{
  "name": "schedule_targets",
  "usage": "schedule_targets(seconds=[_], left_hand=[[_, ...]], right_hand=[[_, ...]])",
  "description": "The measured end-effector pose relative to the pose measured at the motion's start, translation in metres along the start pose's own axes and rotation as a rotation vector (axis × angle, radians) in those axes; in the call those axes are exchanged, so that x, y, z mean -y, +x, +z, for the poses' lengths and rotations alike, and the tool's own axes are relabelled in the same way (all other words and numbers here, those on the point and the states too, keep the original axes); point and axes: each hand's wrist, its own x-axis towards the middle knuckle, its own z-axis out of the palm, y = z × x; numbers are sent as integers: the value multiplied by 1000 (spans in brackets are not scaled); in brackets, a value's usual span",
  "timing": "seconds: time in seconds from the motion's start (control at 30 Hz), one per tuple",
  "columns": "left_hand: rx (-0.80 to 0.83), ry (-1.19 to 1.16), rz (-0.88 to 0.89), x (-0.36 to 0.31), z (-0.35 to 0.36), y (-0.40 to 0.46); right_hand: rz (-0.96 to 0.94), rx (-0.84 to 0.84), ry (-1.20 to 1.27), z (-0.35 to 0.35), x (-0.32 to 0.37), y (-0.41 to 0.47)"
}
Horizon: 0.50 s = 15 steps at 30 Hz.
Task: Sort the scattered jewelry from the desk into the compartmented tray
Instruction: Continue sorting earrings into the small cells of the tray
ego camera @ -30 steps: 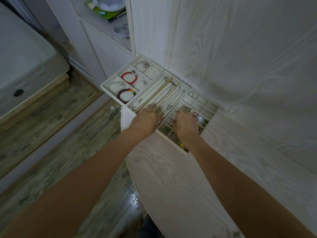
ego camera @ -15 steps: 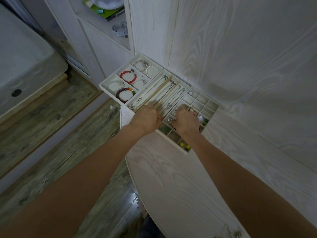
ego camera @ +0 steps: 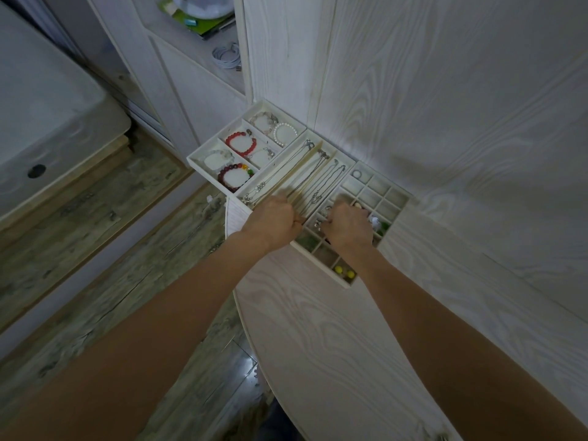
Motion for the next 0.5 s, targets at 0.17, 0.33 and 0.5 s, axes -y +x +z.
schedule_targets(seconds=[0.17,0.33,0.5], left_hand=[[23,15,8,-2,-3,-3],[38,39,-8,-8,-4,-7],[21,23,-22,-15,-13,-5]], right_hand=[[11,19,415,-12,-17,-4],[222,229,1096,-30,-29,-13],[141,219,1172,-40,-37,-17]])
